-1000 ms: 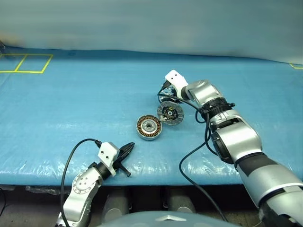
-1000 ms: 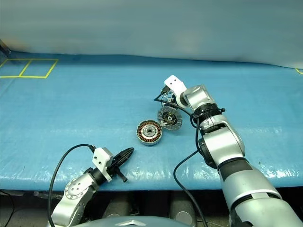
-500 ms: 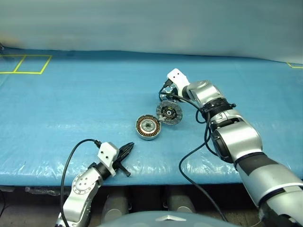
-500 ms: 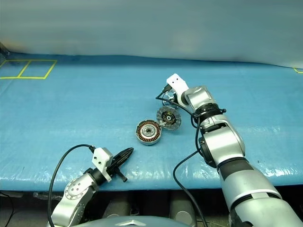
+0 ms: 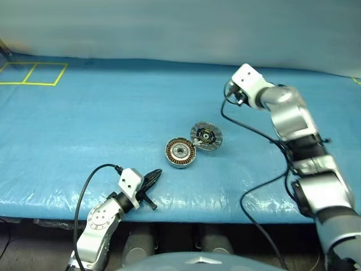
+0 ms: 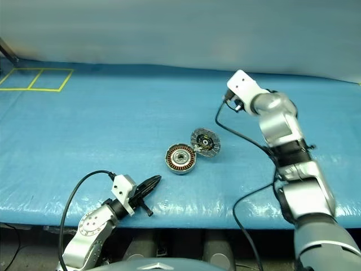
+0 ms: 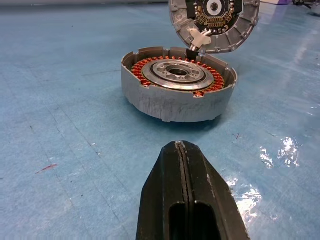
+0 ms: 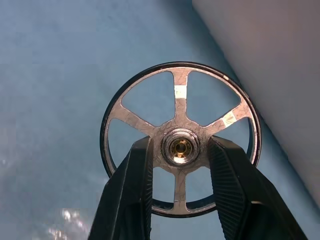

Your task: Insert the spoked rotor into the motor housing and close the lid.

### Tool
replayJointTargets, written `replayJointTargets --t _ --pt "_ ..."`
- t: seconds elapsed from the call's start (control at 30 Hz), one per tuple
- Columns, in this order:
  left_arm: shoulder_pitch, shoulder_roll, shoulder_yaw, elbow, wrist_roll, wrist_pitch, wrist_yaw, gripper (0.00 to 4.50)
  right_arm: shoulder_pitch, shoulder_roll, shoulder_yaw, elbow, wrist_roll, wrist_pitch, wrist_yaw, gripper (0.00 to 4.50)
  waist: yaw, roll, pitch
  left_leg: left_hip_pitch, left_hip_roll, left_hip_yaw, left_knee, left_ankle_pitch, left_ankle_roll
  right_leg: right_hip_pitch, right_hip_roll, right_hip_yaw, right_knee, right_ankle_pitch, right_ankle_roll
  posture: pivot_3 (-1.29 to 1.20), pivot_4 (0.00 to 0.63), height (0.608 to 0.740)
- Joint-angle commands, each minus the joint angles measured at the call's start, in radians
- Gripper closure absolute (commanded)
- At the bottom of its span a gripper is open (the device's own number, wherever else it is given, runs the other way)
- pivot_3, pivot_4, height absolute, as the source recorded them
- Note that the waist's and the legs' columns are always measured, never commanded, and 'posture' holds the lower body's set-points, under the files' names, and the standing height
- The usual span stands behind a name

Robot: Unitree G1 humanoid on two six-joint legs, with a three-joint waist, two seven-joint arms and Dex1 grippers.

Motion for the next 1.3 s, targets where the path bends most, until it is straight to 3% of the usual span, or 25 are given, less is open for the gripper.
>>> replayJointTargets --t 0.03,0.13,0.23,0.33,0.43,0.53,0.7,0.9,1.3 --pt "-0.005 0.000 -0.012 -0.027 0.000 -0.014 -0.011 4.50 0.112 -0.174 0.000 -0.362 -0.024 0.124 0.142 3.21 0.001 0.000 0.000 0.000 0.000 0.000 0.000 0.000 0.000 0.000 0.000 0.000 0.000 0.000 0.000 0.00 0.150 0.740" --pt "-0.016 0.007 -0.019 -0.021 0.002 -0.016 -0.024 4.50 0.281 -0.368 -0.025 -0.596 0.032 0.202 0.290 3.21 0.002 0.000 0.000 0.001 0.000 -0.002 0.001 0.000 0.000 0.001 -0.001 -0.002 -0.001 -0.003 -0.003 0.00 0.150 0.740" --pt "-0.024 0.008 -0.021 -0.017 0.001 -0.014 -0.026 4.50 0.399 -0.468 -0.080 -0.750 0.136 0.252 0.401 3.21 -0.003 0.000 0.000 0.002 0.000 -0.003 0.002 0.000 0.000 0.002 -0.001 -0.001 0.000 -0.005 -0.006 0.00 0.150 0.740" --pt "-0.034 0.012 -0.024 -0.012 -0.002 -0.010 -0.036 4.50 0.462 -0.416 -0.178 -0.886 0.354 0.339 0.514 3.21 -0.010 -0.002 0.001 0.003 0.001 -0.003 0.003 0.001 -0.002 0.002 0.000 -0.001 0.000 -0.006 -0.003 0.00 0.150 0.740" --pt "-0.043 0.013 -0.025 -0.010 -0.003 -0.007 -0.040 4.50 0.474 -0.292 -0.231 -0.969 0.539 0.407 0.540 3.21 -0.007 -0.005 0.003 0.004 0.002 -0.006 0.005 0.002 -0.003 0.002 0.002 -0.002 0.000 -0.005 -0.003 0.00 0.150 0.740" --pt "-0.047 0.015 -0.023 -0.008 -0.006 -0.005 -0.041 4.50 0.464 -0.131 -0.218 -0.985 0.586 0.416 0.418 3.21 -0.002 -0.009 0.003 0.005 0.002 -0.008 0.005 0.002 -0.003 0.001 0.002 -0.004 0.000 -0.005 -0.003 0.00 0.150 0.740" --pt "-0.045 0.018 -0.019 -0.011 -0.008 -0.004 -0.041 4.50 0.428 0.093 -0.019 -0.929 0.430 0.419 0.042 3.21 0.001 -0.010 0.002 0.003 0.000 -0.007 0.005 0.001 -0.003 0.000 -0.002 -0.004 0.000 -0.002 -0.008 0.00 0.150 0.740" --pt "-0.040 0.022 -0.023 -0.009 -0.008 -0.014 -0.052 4.50 0.340 0.260 0.047 -0.849 0.429 0.493 -0.116 3.21 0.001 -0.010 0.002 0.001 -0.001 -0.007 0.004 0.002 -0.003 0.001 -0.001 -0.004 0.000 -0.002 -0.009 0.00 0.150 0.740" --pt "-0.026 0.009 -0.020 -0.002 -0.006 -0.024 -0.051 4.50 0.293 0.270 0.093 -0.691 0.445 0.483 -0.177 3.21 0.000 -0.010 0.002 0.001 0.000 -0.007 0.004 0.002 -0.002 0.002 -0.001 -0.005 0.000 -0.002 -0.009 0.00 0.150 0.740"
